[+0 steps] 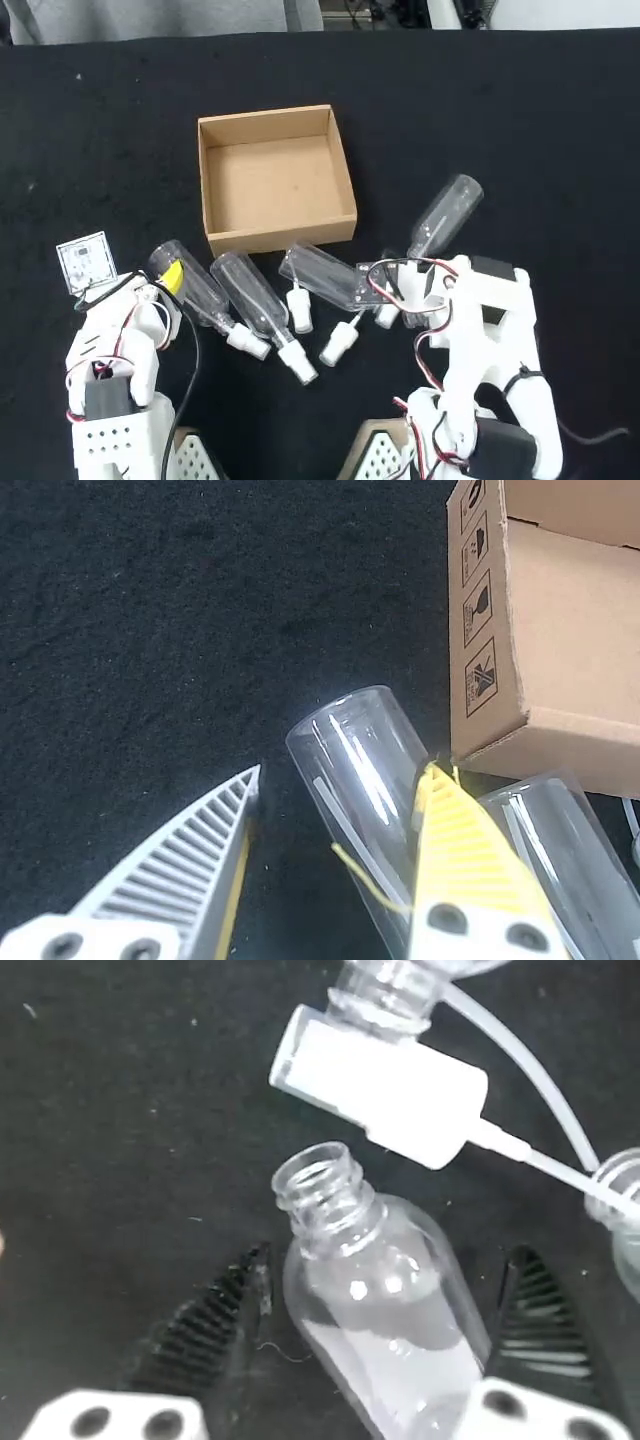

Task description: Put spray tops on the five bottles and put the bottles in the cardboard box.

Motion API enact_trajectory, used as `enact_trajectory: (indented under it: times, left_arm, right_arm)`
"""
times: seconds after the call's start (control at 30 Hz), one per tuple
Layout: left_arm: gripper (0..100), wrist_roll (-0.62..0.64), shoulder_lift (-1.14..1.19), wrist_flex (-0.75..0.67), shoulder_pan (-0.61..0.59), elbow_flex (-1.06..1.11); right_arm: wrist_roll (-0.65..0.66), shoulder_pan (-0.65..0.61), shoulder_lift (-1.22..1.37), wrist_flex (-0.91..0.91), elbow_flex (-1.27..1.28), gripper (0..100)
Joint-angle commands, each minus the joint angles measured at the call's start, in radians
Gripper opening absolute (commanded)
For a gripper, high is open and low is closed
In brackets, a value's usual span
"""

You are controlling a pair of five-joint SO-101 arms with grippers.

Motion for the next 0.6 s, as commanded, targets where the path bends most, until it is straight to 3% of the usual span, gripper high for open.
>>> enact_trajectory:
  times: [0.0,0.13,0.43,0.57]
  left_arm:
    - [23,-0.002,-0.014,0.000,-0.002,0.022]
    - [23,-0.002,-0.014,0.000,-0.002,0.022]
    - [23,-0.002,-0.014,0.000,-0.002,0.022]
    - [23,-0.002,-0.014,0.000,-0.002,0.022]
  right_arm:
    - [0.009,0.037,-0.042,-0.018,0.001,31.4]
    - [0.006,0.037,-0.042,-0.018,0.001,30.6]
    - [0.005,0.037,-0.042,-0.018,0.001,13.9]
    - [-0.094,0.034,-0.050,-0.028,-0.008,13.4]
